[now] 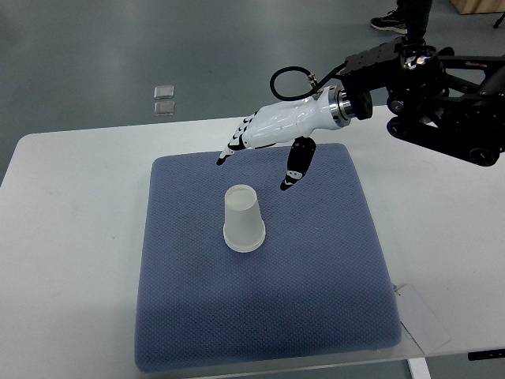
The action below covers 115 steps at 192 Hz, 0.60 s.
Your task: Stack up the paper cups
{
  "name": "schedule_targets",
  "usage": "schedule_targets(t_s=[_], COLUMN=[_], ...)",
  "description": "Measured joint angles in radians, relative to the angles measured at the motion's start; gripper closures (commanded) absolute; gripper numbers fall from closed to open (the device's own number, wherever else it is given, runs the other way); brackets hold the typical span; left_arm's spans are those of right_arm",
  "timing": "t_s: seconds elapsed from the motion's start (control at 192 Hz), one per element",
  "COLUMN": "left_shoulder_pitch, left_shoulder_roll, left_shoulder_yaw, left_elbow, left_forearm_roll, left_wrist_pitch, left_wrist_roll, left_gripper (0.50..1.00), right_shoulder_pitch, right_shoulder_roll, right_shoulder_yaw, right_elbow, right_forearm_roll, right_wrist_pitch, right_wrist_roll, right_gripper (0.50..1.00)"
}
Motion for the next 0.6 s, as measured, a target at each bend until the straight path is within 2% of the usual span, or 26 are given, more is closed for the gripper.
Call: schedule_targets(t_s=[0.24,0.601], left_shoulder_pitch=[0.000,0.000], left_shoulder_roll=[0.000,0.000], left_shoulder_yaw=[0.000,0.000], left_elbow=[0.000,0.000], left_forearm_roll=[0.000,0.000], left_wrist_pitch=[0.000,0.000], left_wrist_roll=[0.000,0.000], left_gripper=[0.500,0.500], right_shoulder_pitch=[-0.112,-0.353], right_shoulder_roll=[-0.036,-0.048], right_shoulder_yaw=[0.184,0.417], right_elbow=[-0.202,-0.483], right_forearm_roll=[0.244,0.454], right_wrist_pitch=[0.037,0.064], right_wrist_roll=[-0.004,-0.011], right_gripper=[0.591,0.593])
